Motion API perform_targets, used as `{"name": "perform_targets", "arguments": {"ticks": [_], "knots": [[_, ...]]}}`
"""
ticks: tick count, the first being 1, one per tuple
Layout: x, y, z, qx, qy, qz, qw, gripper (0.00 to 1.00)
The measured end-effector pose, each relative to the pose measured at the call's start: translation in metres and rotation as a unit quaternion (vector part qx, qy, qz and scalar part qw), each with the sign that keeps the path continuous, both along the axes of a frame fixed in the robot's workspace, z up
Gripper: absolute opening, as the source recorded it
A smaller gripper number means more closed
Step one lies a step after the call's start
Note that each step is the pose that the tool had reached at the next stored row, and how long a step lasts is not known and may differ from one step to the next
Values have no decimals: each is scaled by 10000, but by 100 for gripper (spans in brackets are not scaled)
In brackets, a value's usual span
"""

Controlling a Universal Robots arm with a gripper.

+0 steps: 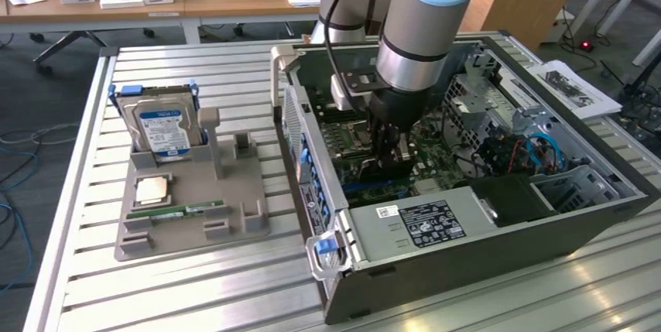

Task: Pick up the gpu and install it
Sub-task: 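Insert the gpu into the slot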

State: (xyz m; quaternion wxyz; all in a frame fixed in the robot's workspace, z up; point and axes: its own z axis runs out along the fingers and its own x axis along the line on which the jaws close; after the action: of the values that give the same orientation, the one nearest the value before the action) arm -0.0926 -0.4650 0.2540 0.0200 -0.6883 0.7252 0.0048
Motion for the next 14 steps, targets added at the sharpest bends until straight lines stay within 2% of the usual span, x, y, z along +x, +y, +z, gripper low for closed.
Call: {"name": "perform_targets", "arguments": {"ticks": [14], "knots": [[-18, 6, -27, -1, -2, 0, 10000, 26]]}}
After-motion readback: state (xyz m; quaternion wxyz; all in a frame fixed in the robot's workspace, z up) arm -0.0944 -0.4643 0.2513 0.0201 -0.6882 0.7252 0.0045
